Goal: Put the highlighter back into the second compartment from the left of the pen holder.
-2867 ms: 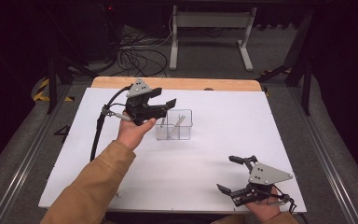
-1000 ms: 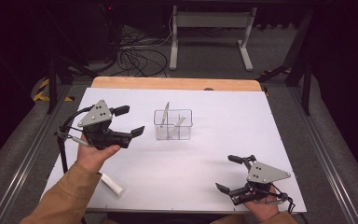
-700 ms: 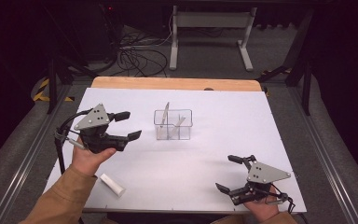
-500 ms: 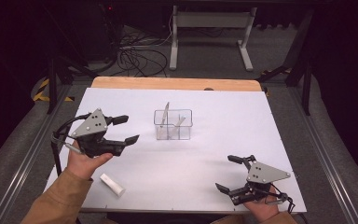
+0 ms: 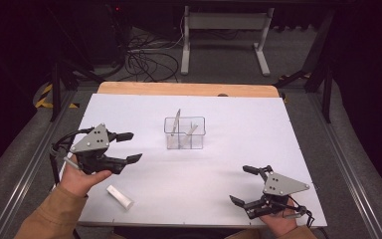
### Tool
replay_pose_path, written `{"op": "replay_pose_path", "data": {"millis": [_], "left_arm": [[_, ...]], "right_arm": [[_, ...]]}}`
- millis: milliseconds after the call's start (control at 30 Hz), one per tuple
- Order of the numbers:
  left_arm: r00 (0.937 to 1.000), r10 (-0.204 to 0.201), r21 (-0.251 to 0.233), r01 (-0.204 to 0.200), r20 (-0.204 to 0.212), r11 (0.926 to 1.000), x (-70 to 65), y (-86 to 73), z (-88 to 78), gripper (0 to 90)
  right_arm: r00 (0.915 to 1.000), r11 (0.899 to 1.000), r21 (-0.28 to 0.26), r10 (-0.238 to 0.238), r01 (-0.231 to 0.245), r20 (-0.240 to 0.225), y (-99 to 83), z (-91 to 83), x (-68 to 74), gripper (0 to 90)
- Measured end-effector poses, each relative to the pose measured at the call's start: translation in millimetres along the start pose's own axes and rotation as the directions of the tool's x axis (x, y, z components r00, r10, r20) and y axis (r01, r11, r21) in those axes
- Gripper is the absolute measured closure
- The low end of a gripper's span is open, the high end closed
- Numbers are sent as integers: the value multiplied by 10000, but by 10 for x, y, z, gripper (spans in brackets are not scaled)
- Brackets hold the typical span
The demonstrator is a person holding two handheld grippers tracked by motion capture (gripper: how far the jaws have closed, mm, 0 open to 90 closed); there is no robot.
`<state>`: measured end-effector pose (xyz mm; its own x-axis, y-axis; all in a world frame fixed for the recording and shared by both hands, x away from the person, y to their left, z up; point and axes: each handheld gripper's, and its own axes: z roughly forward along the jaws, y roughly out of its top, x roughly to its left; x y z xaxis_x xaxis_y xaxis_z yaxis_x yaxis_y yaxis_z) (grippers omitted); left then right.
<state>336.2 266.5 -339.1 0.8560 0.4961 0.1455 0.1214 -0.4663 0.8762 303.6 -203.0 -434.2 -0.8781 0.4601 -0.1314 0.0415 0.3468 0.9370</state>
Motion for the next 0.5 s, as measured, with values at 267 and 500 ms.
{"op": "replay_pose_path", "data": {"millis": [267,500], "left_arm": [[9988,-418,242,412,242,9989,40,-43,-13,323],[9984,451,711,-475,338,9963,-3,-74,-25,334]], "right_arm": [[10000,10000,16,-7,7,4,2,3,0,61],[10000,10000,18,41,-41,-2,-1,0,1,61]]}}
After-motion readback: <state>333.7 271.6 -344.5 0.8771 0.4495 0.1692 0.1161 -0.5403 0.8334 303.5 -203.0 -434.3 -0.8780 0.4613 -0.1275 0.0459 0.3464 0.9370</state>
